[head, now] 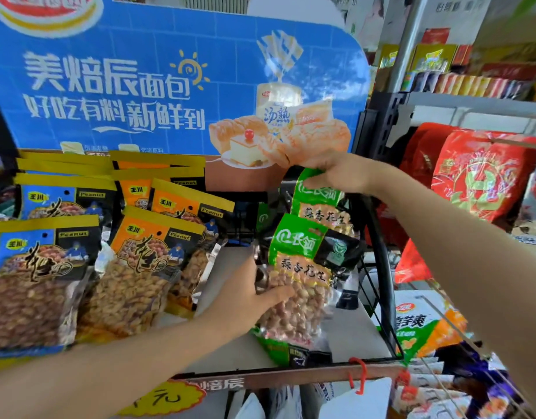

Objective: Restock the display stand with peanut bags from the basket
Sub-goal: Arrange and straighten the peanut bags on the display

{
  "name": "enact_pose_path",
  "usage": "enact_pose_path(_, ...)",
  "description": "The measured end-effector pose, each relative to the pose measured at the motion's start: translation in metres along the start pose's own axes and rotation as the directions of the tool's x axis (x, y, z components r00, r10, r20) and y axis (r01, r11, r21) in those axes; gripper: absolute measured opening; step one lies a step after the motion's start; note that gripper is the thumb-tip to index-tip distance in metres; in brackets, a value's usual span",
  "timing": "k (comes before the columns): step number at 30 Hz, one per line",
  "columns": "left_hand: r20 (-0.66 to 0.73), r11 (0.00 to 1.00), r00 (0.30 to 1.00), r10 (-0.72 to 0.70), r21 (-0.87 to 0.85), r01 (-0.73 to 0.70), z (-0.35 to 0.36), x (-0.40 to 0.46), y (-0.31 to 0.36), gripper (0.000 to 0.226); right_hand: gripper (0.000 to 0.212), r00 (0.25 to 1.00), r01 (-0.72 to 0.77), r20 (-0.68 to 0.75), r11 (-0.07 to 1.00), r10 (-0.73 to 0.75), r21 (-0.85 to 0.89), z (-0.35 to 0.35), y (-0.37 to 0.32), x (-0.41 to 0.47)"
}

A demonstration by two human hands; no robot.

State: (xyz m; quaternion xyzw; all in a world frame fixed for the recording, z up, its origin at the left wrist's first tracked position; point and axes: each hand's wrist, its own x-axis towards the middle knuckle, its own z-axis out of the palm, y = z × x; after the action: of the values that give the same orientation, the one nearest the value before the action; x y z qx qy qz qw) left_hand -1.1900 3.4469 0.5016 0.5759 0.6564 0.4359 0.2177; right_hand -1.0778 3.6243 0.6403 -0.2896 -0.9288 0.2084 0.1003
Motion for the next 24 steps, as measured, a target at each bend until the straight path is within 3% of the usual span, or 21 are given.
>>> enact_pose_path(3,-0.04,0.996,0.997,-0.068,-0.056,0.065,0.005,-0.002,-0.001,0.034,0.021,0.99,0.029,0.14,0.98,-0.002,-0.196,0.009,-0.018,0.014)
enact_pose_path(6,-0.038,0.992,0.991,-0.129,-0.016,0.129,0.012,0.001,-0.006,0.042,0.019,0.997,0.065,0.057,0.966,-0.052,-0.252,0.025,-0.014,0.028)
enact_pose_path(9,-0.03,0.971,0.979,-0.199,-0.143,0.193,0.025,-0.002,-0.003,0.048,0.008,0.995,0.093,-0.004,0.977,-0.096,-0.191,0.03,-0.013,0.024)
enact_pose_path(11,-0.036,0.955,0.973,-0.226,-0.203,0.215,0.036,-0.003,-0.001,0.055,0.011,0.997,0.079,0.005,0.984,-0.079,-0.158,0.031,-0.013,0.02)
enact_pose_path(13,-0.015,0.95,0.971,-0.24,-0.211,0.231,0.044,-0.002,0.001,0.078,0.016,0.998,0.062,0.023,0.969,-0.058,-0.24,0.03,-0.013,0.014)
enact_pose_path(15,0.024,0.933,0.965,-0.263,-0.247,0.26,0.047,0.001,-0.004,0.084,0.027,1.0,0.027,0.004,0.944,-0.027,-0.329,0.03,-0.007,0.011)
enact_pose_path(18,0.07,0.9,0.959,-0.273,-0.334,0.281,0.038,-0.002,-0.013,0.068,0.039,0.988,0.021,-0.14,0.94,-0.073,-0.341,0.037,-0.003,0.005)
enact_pose_path(20,0.066,0.922,0.981,-0.183,-0.334,0.195,0.025,-0.007,-0.013,0.066,0.039,0.928,0.101,-0.32,0.957,-0.189,-0.272,0.046,-0.013,0.0)
enact_pose_path(22,-0.036,0.951,0.995,-0.093,-0.298,0.079,0.004,-0.012,-0.01,0.053,0.031,0.854,0.209,-0.444,0.961,-0.269,-0.181,0.057,-0.033,-0.003)
enact_pose_path(24,-0.203,0.981,0.979,-0.034,-0.192,-0.006,-0.027,-0.019,-0.009,0.027,0.021,0.85,0.255,-0.438,0.956,-0.292,-0.142,0.073,-0.057,0.0)
